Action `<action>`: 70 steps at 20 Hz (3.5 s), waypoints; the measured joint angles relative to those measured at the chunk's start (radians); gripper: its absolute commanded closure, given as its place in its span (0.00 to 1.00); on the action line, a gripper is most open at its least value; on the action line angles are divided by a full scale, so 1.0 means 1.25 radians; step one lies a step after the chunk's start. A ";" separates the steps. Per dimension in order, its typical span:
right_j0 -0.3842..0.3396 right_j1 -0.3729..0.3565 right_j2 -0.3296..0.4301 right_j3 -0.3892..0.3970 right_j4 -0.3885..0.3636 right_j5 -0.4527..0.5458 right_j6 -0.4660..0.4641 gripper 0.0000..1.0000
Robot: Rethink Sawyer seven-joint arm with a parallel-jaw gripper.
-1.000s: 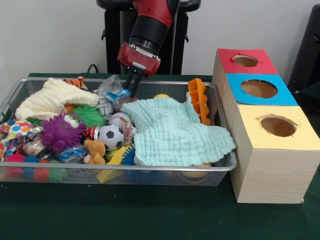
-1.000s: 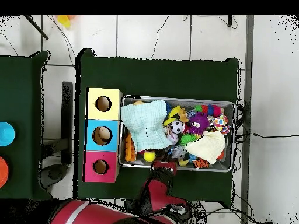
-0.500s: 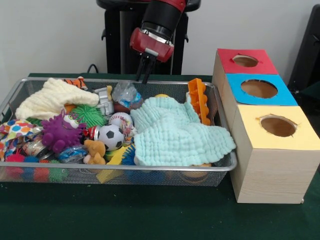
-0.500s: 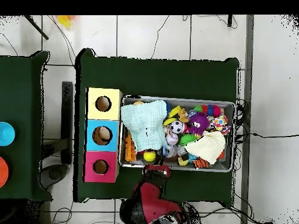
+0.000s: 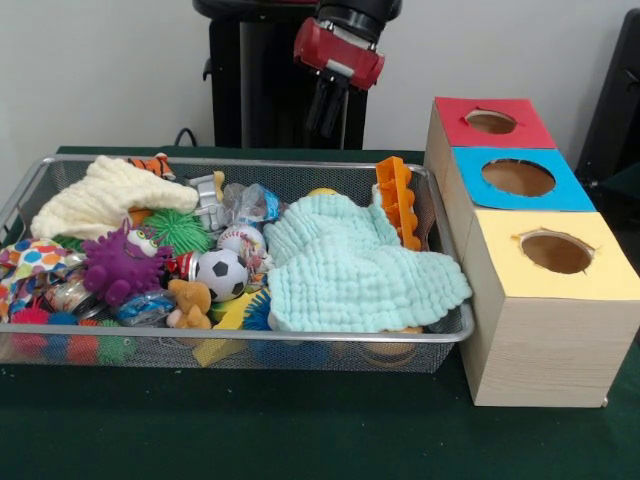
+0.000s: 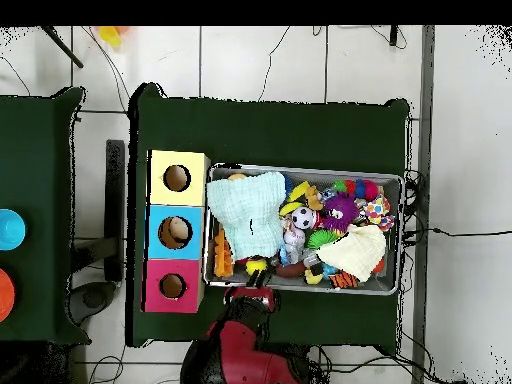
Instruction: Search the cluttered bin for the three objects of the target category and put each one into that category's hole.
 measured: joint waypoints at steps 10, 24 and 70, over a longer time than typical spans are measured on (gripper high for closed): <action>0.021 -0.040 -0.014 0.003 0.000 0.023 0.000 0.00; -0.054 -0.009 -0.015 0.002 -0.008 -0.002 0.000 0.00; -0.377 0.028 0.301 0.002 -0.152 -0.070 0.174 0.00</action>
